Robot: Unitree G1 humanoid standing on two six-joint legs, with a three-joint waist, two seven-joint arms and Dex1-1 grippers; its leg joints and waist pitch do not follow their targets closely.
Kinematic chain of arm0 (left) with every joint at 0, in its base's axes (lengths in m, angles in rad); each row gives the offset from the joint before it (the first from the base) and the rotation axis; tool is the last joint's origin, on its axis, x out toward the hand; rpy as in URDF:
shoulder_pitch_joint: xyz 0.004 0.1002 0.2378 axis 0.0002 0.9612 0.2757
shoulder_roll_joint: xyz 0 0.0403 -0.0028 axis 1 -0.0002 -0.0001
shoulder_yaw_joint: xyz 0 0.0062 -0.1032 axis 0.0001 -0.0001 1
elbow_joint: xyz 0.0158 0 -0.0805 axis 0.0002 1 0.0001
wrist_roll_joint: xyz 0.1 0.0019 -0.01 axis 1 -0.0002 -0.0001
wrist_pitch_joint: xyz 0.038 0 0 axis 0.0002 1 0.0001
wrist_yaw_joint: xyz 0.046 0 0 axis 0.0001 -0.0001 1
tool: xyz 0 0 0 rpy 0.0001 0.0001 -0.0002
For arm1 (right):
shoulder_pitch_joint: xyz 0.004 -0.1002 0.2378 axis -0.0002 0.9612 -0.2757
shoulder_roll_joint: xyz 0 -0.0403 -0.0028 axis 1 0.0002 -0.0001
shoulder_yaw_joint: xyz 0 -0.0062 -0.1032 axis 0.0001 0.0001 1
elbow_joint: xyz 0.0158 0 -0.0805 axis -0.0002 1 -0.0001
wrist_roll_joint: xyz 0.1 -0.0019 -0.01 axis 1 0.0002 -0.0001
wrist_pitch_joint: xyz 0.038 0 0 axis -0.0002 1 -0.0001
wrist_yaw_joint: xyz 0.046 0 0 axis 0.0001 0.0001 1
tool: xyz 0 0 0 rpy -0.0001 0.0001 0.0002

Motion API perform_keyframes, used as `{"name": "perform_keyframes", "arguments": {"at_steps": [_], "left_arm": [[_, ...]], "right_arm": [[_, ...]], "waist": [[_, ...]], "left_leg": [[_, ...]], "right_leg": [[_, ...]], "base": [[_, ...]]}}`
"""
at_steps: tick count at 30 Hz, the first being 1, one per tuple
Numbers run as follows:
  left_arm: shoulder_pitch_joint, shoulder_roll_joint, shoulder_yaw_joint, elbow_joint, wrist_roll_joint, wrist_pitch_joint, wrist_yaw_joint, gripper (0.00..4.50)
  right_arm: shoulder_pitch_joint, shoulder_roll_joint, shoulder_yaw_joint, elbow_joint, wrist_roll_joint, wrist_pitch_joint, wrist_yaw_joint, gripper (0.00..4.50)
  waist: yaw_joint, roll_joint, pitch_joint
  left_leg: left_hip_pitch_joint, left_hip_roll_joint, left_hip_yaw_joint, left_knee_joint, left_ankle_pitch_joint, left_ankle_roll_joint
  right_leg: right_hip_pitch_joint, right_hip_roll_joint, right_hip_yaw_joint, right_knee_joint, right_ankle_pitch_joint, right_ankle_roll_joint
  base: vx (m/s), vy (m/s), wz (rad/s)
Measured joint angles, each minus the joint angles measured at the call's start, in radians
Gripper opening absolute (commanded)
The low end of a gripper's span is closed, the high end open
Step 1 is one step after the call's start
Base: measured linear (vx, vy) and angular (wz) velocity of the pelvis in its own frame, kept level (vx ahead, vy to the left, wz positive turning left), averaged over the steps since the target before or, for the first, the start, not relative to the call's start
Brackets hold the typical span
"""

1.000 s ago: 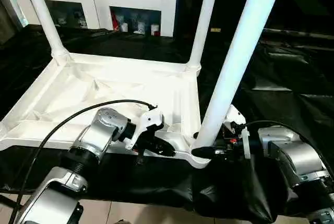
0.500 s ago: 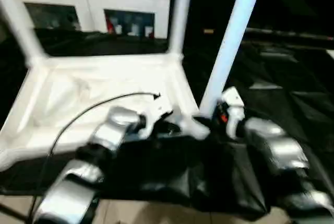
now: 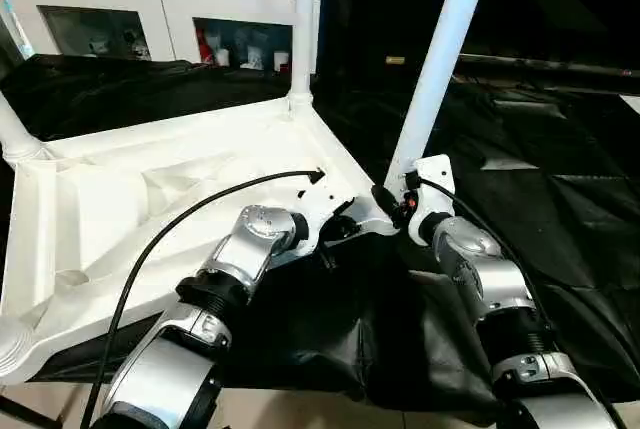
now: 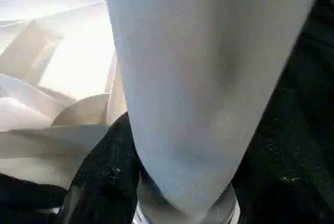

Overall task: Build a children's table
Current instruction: Rotate leg to tighten

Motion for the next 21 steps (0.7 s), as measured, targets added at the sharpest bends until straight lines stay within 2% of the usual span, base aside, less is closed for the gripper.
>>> {"name": "perform_keyframes", "arguments": {"at_steps": [4, 7, 9, 15, 21], "left_arm": [[0.000, 0.014, 0.001, 0.000, -0.009, -0.007, -0.033, 0.00], [0.002, 0.035, -0.002, -0.009, -0.018, -0.008, -0.099, 0.00], [0.015, 0.072, -0.012, -0.037, -0.032, -0.010, -0.182, 0.00], [0.066, 0.183, -0.034, -0.114, -0.073, -0.039, -0.435, 0.00], [0.087, 0.217, -0.061, -0.157, -0.096, -0.028, -0.567, 0.00]], "right_arm": [[0.011, -0.036, 0.004, -0.015, 0.009, 0.007, 0.114, 3.00], [0.041, -0.097, 0.040, -0.067, 0.011, 0.017, 0.224, 3.00], [0.070, -0.167, 0.077, -0.121, 0.024, 0.028, 0.348, 3.00], [0.130, -0.289, 0.141, -0.250, 0.090, 0.093, 0.634, 3.00], [0.156, -0.377, 0.189, -0.337, 0.126, 0.158, 0.793, 3.00]], "waist": [[-0.001, 0.000, 0.000], [0.002, 0.001, 0.000], [0.003, 0.001, 0.000], [0.001, 0.001, 0.001], [0.021, 0.002, 0.002]], "left_leg": [[0.000, 0.000, 0.000, -0.003, 0.000, 0.000], [0.000, 0.000, 0.000, -0.005, 0.000, 0.000], [-0.001, 0.001, 0.000, -0.006, 0.000, 0.000], [-0.001, 0.001, 0.000, -0.008, -0.001, 0.001], [-0.001, 0.001, 0.001, -0.009, -0.001, 0.002]], "right_leg": [[0.000, 0.000, 0.000, -0.001, 0.000, -0.001], [-0.001, 0.000, -0.001, -0.001, 0.000, -0.003], [-0.001, 0.001, -0.002, -0.001, -0.001, -0.003], [-0.001, 0.001, -0.002, -0.005, -0.001, -0.004], [-0.001, 0.001, -0.002, -0.006, -0.001, -0.004]], "base": [[0.000, 0.000, 0.00], [0.000, 0.000, 0.00], [0.000, 0.000, 0.00], [0.000, 0.000, 0.00], [0.000, 0.000, 0.00]]}}
